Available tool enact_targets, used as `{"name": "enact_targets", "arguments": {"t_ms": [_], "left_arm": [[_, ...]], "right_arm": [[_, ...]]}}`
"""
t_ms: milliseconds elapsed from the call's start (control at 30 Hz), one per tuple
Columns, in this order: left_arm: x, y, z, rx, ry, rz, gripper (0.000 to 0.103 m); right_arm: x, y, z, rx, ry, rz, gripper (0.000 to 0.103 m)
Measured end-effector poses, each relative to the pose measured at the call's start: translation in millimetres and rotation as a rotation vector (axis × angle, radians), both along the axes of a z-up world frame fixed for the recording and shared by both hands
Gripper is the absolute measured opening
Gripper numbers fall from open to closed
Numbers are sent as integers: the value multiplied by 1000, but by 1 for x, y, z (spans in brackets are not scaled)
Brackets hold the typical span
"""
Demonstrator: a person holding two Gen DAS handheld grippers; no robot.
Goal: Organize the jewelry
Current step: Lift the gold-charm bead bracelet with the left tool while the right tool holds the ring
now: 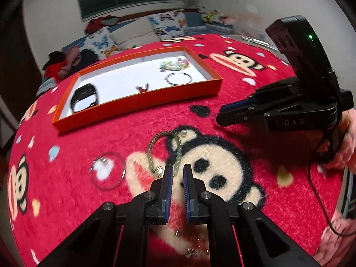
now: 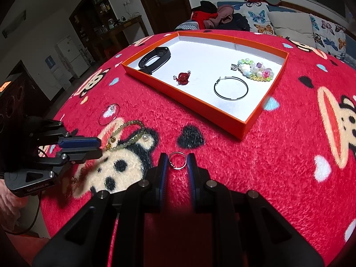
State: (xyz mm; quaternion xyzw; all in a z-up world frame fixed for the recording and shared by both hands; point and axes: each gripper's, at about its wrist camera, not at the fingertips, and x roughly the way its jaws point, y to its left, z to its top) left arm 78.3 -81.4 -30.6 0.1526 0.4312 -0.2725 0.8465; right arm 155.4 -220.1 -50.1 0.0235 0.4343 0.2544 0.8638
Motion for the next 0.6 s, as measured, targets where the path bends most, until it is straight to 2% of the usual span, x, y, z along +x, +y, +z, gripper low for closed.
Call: {"name": "enact_targets", "arguments": {"t_ms": [333,500,533,600], "left_arm": [[19,-2,-6,-8,39,-66,11],[24,2,-9,14,45,-99,12],[26,1,-8,18,45,-107,12],[29,1,-8,24,44,-122,21]], "right_arm": [[2,-2,-3,6,11,-4,18],[3,-3,-4,9,15,-3,18],[3,-3,-4,10,15,-4,18],[3,-2,-5,10,15,-5,18]]}}
